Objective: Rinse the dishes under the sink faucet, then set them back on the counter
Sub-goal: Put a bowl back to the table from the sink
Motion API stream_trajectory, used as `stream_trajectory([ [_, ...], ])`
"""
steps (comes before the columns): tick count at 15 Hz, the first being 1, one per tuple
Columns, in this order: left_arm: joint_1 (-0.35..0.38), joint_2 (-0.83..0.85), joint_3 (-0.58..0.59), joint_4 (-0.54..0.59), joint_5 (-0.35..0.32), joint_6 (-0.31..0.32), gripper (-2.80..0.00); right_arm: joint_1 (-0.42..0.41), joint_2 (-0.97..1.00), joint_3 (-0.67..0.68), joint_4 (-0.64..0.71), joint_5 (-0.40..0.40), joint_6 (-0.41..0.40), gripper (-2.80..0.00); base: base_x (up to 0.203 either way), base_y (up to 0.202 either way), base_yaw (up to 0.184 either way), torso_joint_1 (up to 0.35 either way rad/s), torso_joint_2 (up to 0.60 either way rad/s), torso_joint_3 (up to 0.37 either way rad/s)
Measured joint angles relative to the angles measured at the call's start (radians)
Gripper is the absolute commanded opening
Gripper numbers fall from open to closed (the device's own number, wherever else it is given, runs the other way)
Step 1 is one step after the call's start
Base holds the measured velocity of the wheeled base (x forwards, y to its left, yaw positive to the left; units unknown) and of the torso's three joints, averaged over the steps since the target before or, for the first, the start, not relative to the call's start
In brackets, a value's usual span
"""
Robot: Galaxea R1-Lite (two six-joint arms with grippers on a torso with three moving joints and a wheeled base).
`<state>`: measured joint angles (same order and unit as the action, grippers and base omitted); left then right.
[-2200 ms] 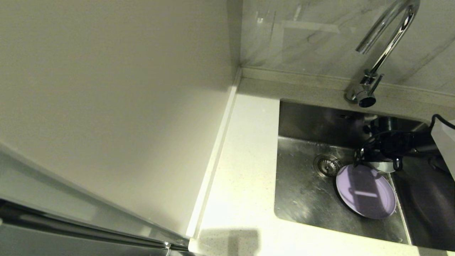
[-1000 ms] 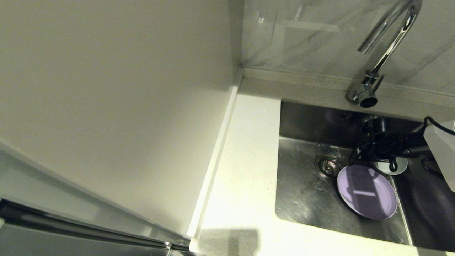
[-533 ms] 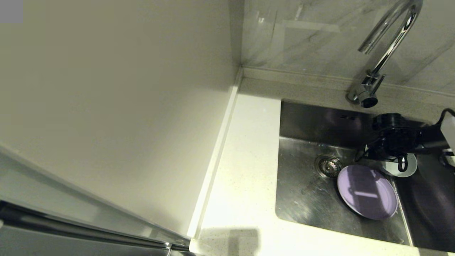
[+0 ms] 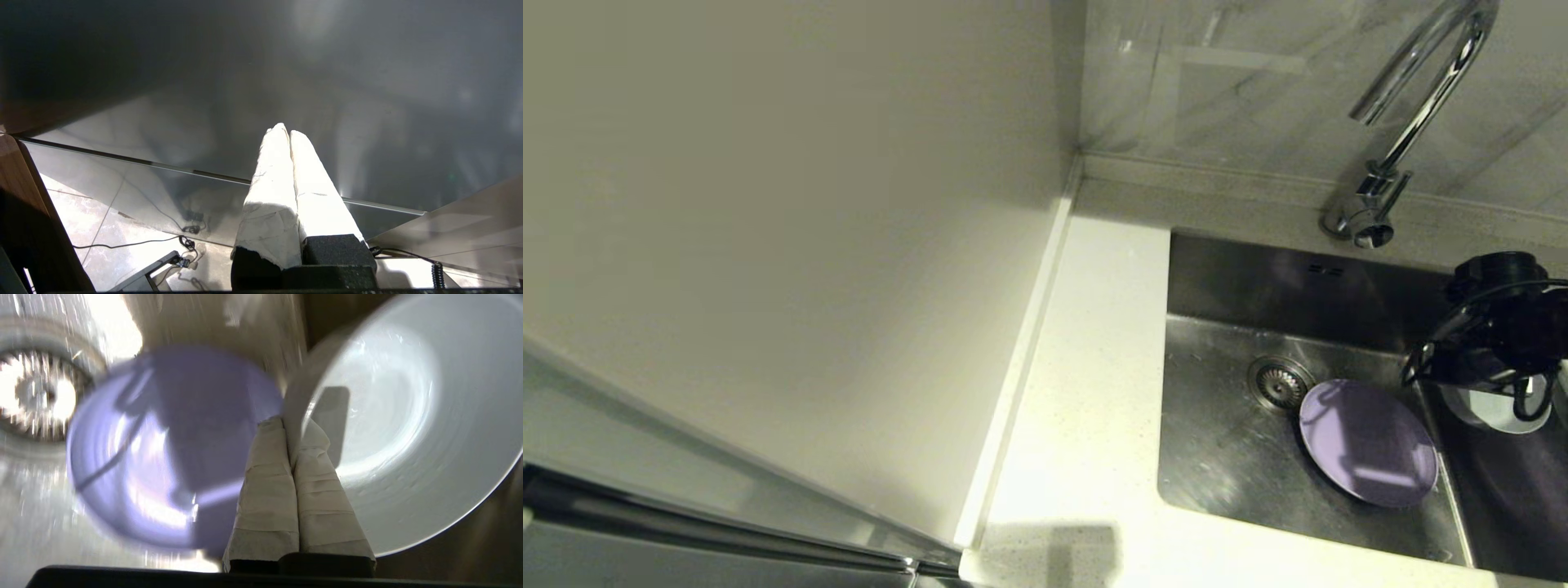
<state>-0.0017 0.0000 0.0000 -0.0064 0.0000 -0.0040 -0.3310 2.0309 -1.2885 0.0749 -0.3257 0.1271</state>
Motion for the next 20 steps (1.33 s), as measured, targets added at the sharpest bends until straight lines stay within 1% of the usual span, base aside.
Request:
stream_trajectory([
  [1,0.0,0.0,0.0,0.0,0.0,0.0,-2.8,-0.011,-0.039,0.049,0.0,0.01,0.023,-2.8,0.0,0.0,0.0,0.0,0.0,0.0],
  [3,0.0,0.0,0.0,0.0,0.0,0.0,-2.8,-0.024,-0.104,0.126,0.001,0.054,0.106,-2.8,0.0,0.0,0.0,0.0,0.0,0.0],
  [5,0.0,0.0,0.0,-0.001,0.0,0.0,-2.8,-0.028,-0.167,0.204,0.006,0.138,0.156,-2.8,0.0,0.0,0.0,0.0,0.0,0.0],
  [6,0.0,0.0,0.0,0.0,0.0,0.0,-2.8,-0.024,-0.196,0.239,0.008,0.205,0.176,-2.8,0.0,0.0,0.0,0.0,0.0,0.0],
  [8,0.0,0.0,0.0,0.0,0.0,-0.001,-2.8,0.014,-0.245,0.295,0.01,0.335,0.238,-2.8,0.0,0.0,0.0,0.0,0.0,0.0],
  [9,0.0,0.0,0.0,-0.001,0.0,0.0,-2.8,0.037,-0.261,0.31,0.012,0.382,0.27,-2.8,0.0,0.0,0.0,0.0,0.0,0.0],
  [11,0.0,0.0,0.0,0.0,0.0,0.0,-2.8,0.088,-0.289,0.321,0.03,0.501,0.359,-2.8,0.0,0.0,0.0,0.0,0.0,0.0],
  [13,0.0,0.0,0.0,0.0,0.0,0.0,-2.8,0.15,-0.313,0.308,0.031,0.59,0.458,-2.8,0.0,0.0,0.0,0.0,0.0,0.0],
  [15,0.0,0.0,0.0,-0.001,0.0,0.0,-2.8,0.184,-0.338,0.282,0.027,0.699,0.567,-2.8,0.0,0.0,0.0,0.0,0.0,0.0],
  [16,0.0,0.0,0.0,-0.001,0.0,0.0,-2.8,0.19,-0.349,0.263,0.019,0.776,0.637,-2.8,0.0,0.0,0.0,0.0,0.0,0.0],
  [18,0.0,0.0,0.0,0.0,0.0,0.0,-2.8,0.194,-0.368,0.224,-0.037,0.942,0.831,-2.8,0.0,0.0,0.0,0.0,0.0,0.0],
  [20,0.0,0.0,0.0,0.0,0.0,0.0,-2.8,0.191,-0.381,0.202,-0.16,1.075,1.061,-2.8,0.0,0.0,0.0,0.0,0.0,0.0],
])
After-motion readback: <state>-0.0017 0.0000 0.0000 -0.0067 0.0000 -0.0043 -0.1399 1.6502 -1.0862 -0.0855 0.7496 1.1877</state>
